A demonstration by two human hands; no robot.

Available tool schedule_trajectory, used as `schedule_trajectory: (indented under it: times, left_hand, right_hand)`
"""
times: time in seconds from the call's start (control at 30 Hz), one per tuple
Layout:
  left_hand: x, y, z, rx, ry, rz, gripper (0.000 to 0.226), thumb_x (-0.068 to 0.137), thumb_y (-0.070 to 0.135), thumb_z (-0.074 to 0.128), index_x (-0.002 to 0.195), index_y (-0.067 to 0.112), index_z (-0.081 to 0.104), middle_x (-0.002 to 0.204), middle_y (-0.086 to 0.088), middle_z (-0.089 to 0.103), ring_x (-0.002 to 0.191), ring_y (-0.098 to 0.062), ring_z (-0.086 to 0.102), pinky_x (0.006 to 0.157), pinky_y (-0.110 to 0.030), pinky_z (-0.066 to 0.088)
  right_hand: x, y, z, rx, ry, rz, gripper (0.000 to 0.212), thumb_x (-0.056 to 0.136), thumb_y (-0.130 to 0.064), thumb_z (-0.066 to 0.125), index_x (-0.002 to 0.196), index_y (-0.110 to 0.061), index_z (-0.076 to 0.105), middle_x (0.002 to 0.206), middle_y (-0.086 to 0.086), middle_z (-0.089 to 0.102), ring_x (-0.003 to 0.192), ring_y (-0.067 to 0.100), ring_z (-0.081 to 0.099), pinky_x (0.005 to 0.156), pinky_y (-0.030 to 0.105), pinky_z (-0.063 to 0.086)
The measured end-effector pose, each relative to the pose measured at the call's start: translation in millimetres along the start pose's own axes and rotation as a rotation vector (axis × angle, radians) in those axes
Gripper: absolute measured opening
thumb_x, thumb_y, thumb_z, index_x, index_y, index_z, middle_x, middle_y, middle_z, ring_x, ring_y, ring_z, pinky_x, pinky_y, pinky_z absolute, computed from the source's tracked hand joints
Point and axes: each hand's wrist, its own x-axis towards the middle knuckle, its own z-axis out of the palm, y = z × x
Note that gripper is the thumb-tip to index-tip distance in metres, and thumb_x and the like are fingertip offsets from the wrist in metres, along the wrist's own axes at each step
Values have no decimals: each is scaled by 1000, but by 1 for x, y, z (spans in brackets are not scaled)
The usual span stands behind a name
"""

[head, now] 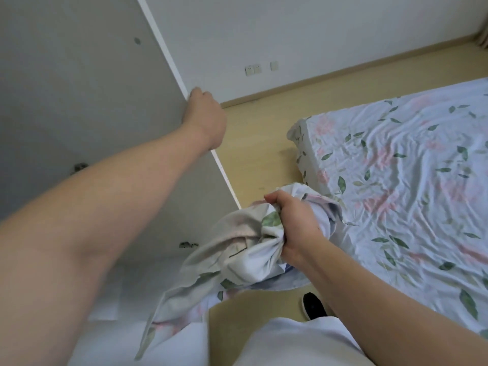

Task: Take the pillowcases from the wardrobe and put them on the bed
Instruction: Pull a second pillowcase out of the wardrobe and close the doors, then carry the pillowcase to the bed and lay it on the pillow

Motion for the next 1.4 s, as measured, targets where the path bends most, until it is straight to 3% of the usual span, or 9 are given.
schedule_trajectory:
  times: [0.13, 0.3, 0.43, 0.57, 0.73, 0.9, 1.07, 1.3, 1.4]
  left_hand:
    - [-38, 20, 21, -46, -154, 104, 25, 90, 11, 49, 104, 17, 69, 114, -5, 68, 103, -27, 67, 76, -35, 47]
    - [-78, 53, 67, 44, -396, 187, 41, 99, 19, 41, 135, 16, 60, 142, -12, 57, 129, -35, 54, 105, -52, 42]
    - [-116, 57, 104, 97, -506, 216, 48, 100, 28, 41, 147, 17, 48, 151, -15, 47, 139, -43, 41, 113, -66, 26]
    - [-165, 52, 148, 70, -608, 124, 53, 102, 34, 38, 151, 14, 40, 156, -15, 38, 145, -41, 27, 118, -59, 14]
    - [-227, 35, 225, 31, -601, 36, 64, 102, 45, 31, 157, 12, 28, 166, -17, 17, 153, -40, 5, 120, -61, -4]
    - [-252, 17, 259, 8, -559, 51, 68, 104, 48, 22, 160, 11, 14, 169, -14, 3, 155, -38, -5, 122, -58, -7]
    - [-257, 17, 281, 89, -542, 61, 73, 103, 56, 17, 161, 14, 5, 168, -16, -6, 154, -40, -11, 119, -63, -11]
    - [-277, -3, 317, 93, -498, 60, 67, 103, 46, 21, 161, 16, 3, 168, -15, -11, 153, -39, -16, 119, -61, -14]
    - [-272, -5, 318, 104, -572, 80, 67, 102, 41, 18, 160, 17, -5, 167, -13, -18, 152, -37, -21, 118, -62, -15]
  right_hand:
    - [9, 9, 22, -102, -34, 16, 36, 60, -28, 75, 89, -9, 65, 87, 15, 63, 83, 32, 63, 85, 49, 56]
    - [16, 26, 44, -174, -71, 98, 34, 62, -29, 74, 90, -11, 65, 89, 15, 64, 84, 33, 63, 81, 46, 53]
    - [22, 39, 62, -207, -104, 178, 37, 60, -28, 76, 90, -13, 61, 92, 13, 63, 81, 32, 63, 80, 44, 52]
    - [23, 63, 80, -270, -137, 254, 26, 70, -27, 71, 87, -13, 59, 72, 8, 62, 56, 27, 60, 74, 40, 49]
    - [15, 95, 109, -316, -206, 364, 19, 78, -25, 68, 66, -13, 60, 63, 4, 61, 45, 23, 57, 62, 33, 48]
    - [9, 121, 135, -369, -266, 389, 37, 59, -29, 74, 92, -14, 68, 95, 10, 68, 86, 31, 64, 85, 44, 53]
    - [6, 138, 152, -358, -282, 386, 33, 65, -26, 72, 95, -12, 68, 103, 12, 68, 93, 32, 64, 104, 56, 47]
    - [12, 151, 167, -343, -241, 346, 34, 65, -29, 73, 95, -13, 71, 103, 12, 70, 93, 32, 66, 105, 58, 47]
    - [20, 151, 169, -322, -191, 319, 27, 66, -28, 74, 89, -15, 67, 96, 9, 68, 88, 29, 65, 94, 48, 54]
